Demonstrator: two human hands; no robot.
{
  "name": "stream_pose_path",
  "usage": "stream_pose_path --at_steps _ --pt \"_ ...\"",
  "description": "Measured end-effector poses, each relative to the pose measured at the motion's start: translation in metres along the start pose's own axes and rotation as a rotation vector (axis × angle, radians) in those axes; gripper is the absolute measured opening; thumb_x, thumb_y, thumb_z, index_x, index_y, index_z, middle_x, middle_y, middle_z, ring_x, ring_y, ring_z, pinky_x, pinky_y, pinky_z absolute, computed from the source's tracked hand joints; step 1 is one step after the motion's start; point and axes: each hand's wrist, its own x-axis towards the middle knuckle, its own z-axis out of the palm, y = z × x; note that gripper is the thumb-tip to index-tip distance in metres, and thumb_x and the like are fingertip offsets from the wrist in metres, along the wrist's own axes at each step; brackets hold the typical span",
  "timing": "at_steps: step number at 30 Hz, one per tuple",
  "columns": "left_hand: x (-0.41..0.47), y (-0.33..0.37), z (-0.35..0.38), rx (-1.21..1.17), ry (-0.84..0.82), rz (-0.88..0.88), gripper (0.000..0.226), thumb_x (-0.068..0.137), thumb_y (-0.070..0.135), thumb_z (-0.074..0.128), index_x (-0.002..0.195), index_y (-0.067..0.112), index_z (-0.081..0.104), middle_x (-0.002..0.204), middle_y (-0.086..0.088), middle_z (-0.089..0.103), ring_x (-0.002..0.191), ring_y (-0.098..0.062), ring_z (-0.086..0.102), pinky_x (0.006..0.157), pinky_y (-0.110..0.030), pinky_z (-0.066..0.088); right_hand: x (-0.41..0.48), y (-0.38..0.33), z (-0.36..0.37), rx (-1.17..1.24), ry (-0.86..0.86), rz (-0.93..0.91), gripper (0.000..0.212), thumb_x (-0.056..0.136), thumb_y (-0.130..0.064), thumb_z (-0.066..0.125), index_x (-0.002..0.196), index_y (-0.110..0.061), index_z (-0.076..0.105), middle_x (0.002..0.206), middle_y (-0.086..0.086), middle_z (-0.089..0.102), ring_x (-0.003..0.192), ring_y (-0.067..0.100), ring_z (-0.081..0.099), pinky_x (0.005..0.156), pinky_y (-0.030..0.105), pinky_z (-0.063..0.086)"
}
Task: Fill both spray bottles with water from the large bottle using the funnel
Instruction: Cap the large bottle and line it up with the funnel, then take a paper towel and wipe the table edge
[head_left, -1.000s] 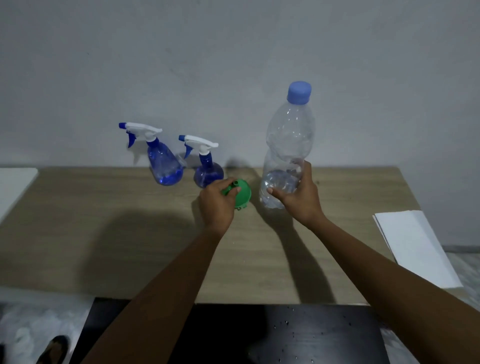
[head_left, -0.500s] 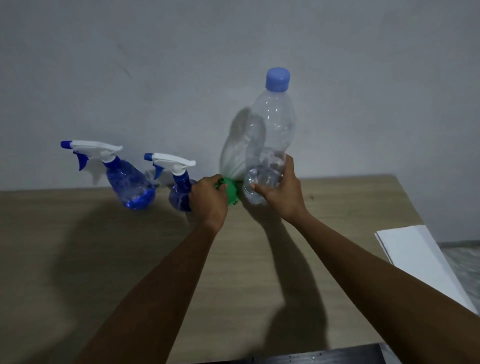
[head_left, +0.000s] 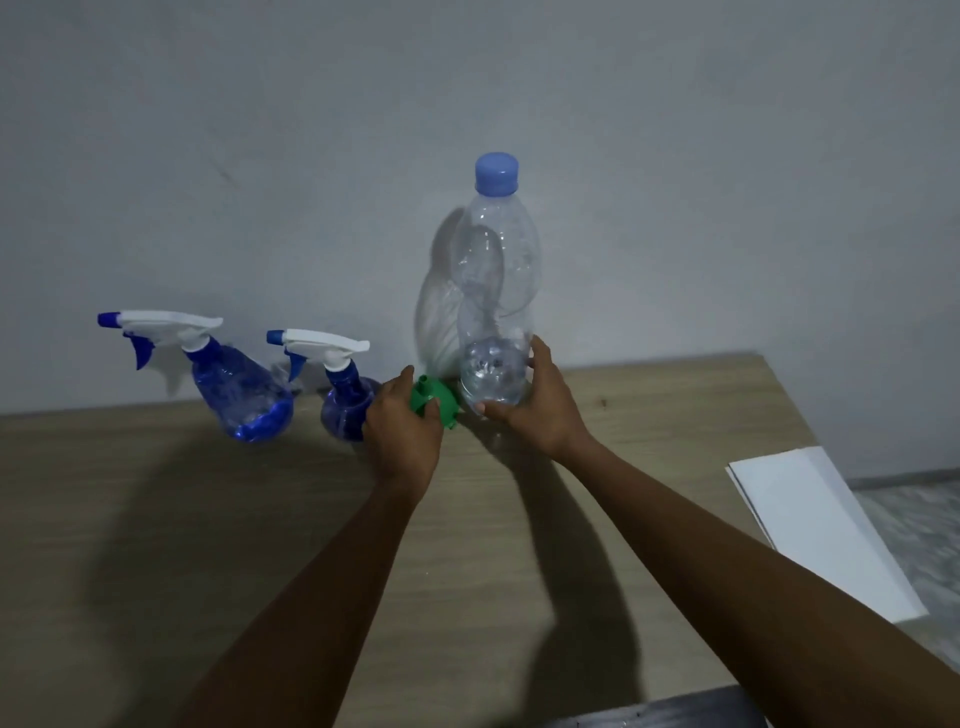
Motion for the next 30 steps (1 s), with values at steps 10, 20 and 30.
stream_pose_path --at_steps 10,20,30 --pt "-0.133 0.07 0.051 -0.003 -0.278 0.237 0.038 0.082 0.011 0.076 0.12 0.013 0.075 0.124 -0.004 0.072 0.117 -0.023 0.065 0.102 -0.028 0.044 -0.12 0.075 -0.128 -0.323 0.263 0.157 0.037 0.089 -0.026 0.074 0.125 -0.019 0.069 0.131 0.006 0.065 0.121 0.025 0.06 0.101 0.032 0.046" --pt "-0.233 0.163 0.156 0.134 -0.667 0.583 0.052 0.086 0.043 0.069 0.135 0.029 0.063 0.146 0.005 0.057 0.135 -0.017 0.05 0.114 -0.033 0.041 -0.207 0.156 -0.246 -0.424 0.489 0.423 0.032 0.092 -0.033 0.067 0.12 -0.019 0.072 0.126 0.01 0.068 0.121 0.032 0.056 0.099 0.042 0.049" --pt "-0.253 0.166 0.181 0.325 -0.805 0.509 0.078 0.085 0.061 0.068 0.152 0.031 0.041 0.167 0.005 0.022 0.154 -0.018 0.019 0.124 -0.037 0.026 -0.226 0.186 -0.263 -0.229 0.518 0.61 0.024 0.099 -0.029 0.055 0.089 -0.023 0.076 0.083 0.002 0.074 0.084 0.028 0.068 0.07 0.041 0.056"
